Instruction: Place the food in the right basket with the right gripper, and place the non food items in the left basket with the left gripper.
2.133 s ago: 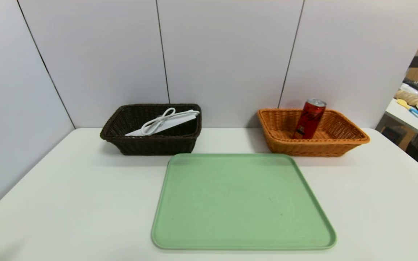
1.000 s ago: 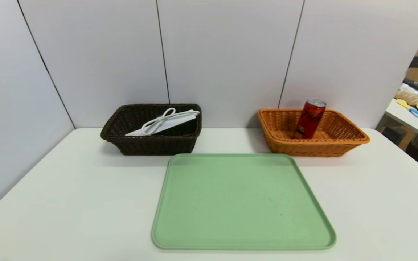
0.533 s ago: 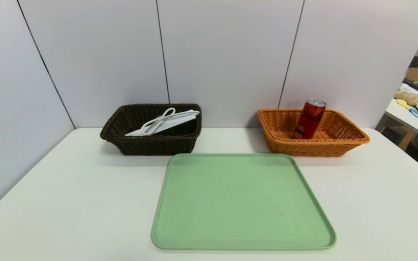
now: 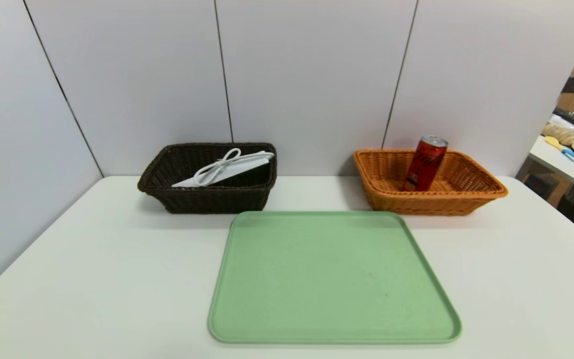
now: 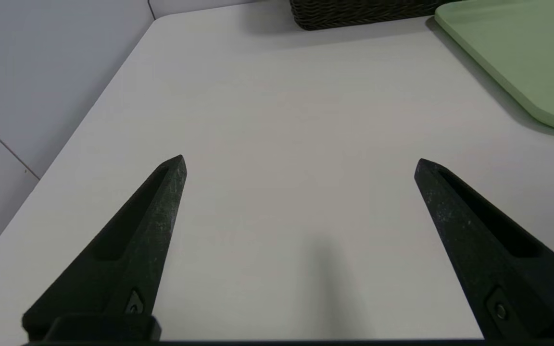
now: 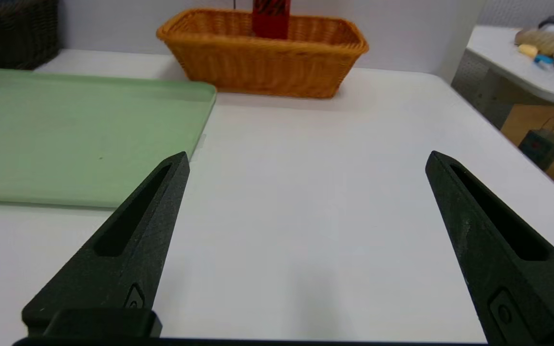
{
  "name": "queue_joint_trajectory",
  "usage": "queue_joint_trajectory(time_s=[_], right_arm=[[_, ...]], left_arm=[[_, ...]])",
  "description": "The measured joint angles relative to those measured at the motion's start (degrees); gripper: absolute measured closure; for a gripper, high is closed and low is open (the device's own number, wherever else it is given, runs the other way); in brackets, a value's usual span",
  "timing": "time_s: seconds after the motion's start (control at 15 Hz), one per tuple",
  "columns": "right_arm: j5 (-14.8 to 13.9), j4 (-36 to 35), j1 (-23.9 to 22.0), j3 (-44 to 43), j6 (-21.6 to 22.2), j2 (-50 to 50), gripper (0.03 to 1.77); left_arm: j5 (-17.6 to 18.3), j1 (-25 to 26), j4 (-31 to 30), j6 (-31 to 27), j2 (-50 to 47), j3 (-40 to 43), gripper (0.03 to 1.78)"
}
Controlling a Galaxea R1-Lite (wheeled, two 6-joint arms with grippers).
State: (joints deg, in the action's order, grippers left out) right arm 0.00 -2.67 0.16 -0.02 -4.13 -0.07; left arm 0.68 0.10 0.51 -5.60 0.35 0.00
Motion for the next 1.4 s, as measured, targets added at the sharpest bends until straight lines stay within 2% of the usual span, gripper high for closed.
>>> queue_joint_trajectory(time_s=[0.07,0.33,1.07,1.4], right_arm=[[0.2,2.3,0.0,0.0,0.3,0.0,0.11],[0.3,2.6,0.0,0.0,0.8,0.0,0.11],[0.2,2.7,0.0,0.0,0.7,0.0,0.11],[0.6,2.6,0.0,0.0,-1.0,0.0,0.11]], left_arm=[[0.0,0.0,0.0,0.2,-0.2,0.0,0.12],[-0.1,0.0,-0.1,2.7,-0.3,0.0,0.12],[-0.1,0.0,-0.1,2.8,-0.4,0.0,0.12],[-0.1,0.0,-0.1,2.8,-0.4,0.0,0.12]])
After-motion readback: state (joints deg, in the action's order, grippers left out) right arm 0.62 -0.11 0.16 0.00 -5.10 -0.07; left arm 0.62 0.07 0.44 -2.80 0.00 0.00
